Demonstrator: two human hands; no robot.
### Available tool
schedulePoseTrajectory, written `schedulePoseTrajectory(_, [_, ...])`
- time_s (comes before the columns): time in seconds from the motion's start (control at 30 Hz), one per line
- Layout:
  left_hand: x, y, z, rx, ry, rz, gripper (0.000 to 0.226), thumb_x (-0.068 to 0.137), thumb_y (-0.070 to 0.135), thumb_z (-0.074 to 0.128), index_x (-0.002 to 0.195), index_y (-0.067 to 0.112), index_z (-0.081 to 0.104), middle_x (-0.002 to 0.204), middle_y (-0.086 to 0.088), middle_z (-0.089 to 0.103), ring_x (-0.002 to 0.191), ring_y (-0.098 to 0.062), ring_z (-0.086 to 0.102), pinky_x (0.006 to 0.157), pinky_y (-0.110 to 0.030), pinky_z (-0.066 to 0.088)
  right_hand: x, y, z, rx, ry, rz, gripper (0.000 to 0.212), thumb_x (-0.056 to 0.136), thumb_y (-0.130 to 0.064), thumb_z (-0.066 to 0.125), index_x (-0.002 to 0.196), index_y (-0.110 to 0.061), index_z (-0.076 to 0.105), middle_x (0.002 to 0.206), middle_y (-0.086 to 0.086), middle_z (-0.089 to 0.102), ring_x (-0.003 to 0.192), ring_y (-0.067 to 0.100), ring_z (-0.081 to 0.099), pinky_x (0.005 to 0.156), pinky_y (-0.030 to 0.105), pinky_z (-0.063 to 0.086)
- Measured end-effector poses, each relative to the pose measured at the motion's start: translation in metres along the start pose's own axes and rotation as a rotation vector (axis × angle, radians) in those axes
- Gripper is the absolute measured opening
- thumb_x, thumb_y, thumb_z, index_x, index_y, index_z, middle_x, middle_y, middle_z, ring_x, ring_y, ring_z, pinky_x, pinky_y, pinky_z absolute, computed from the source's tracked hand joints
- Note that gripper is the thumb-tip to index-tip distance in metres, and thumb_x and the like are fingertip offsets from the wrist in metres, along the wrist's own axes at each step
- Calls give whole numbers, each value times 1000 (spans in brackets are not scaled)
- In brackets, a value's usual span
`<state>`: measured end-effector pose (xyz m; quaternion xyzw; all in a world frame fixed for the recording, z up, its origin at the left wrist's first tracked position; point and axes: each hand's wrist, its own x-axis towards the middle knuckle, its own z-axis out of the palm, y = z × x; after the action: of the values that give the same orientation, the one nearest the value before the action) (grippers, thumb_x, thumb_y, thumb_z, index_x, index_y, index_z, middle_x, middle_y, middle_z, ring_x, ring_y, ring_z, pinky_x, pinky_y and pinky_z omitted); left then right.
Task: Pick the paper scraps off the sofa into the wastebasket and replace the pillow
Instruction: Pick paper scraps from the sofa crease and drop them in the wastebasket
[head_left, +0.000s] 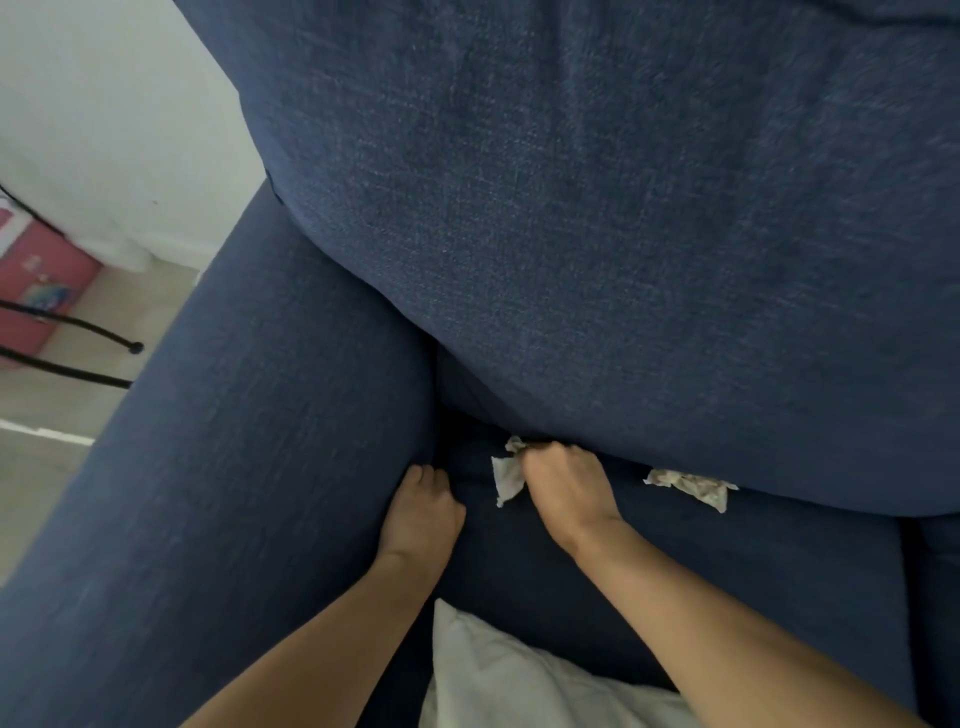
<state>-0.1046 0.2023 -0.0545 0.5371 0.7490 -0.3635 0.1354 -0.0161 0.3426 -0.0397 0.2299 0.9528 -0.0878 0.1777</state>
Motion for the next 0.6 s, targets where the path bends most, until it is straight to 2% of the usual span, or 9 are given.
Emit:
schedulePoseTrajectory(0.07, [-9,-2,-5,-65,20,-9,21,93,8,51,107,13,67,118,-13,58,108,-29,50,99,-40,34,-7,-1,-6,26,-20,16,19,96,-2,54,97,-11,70,97,7,74,86,22,71,65,29,45])
schedulePoseTrajectory(0.17, [-33,-7,-15,-143,31,-5,22,92,1,50,104,10,66,121,-16,54,110,-31,50,98,-40,38,-24,-4,-16,56,-27,34,20,97,-2,56,110,-13,67,95,5,74,84,23,71,68,31,48])
schedulePoseTrajectory(0.3, [-77,-18,-26,-237,38,2,20,92,-2,51,102,8,65,125,-18,51,113,-32,48,98,-39,38,-50,-15,-34,71,0,26,26,97,-5,59,117,-19,64,84,0,70,75,20,69,62,29,46])
schedulePoseTrajectory(0.43, [-114,-44,-38,-389,159,4,25,89,-3,54,106,10,67,125,-13,49,114,-29,45,99,-35,38,-59,-35,-76,63,72,19,12,100,-12,56,96,-17,67,82,-1,67,73,17,67,62,29,50])
schedulePoseTrajectory(0.53, [-143,-73,-44,-522,297,-25,31,85,-2,59,111,14,64,120,-7,48,109,-24,45,95,-30,39,-66,-62,-108,90,175,1,17,100,-14,58,85,-16,65,73,-1,63,64,15,63,60,32,54])
schedulePoseTrajectory(0.6, [-165,-95,-38,-626,398,-82,33,84,-1,61,112,17,64,116,-2,49,104,-19,46,89,-26,41,-73,-87,-127,105,231,-15,19,99,-11,56,83,-15,65,70,-1,61,61,18,62,56,34,50])
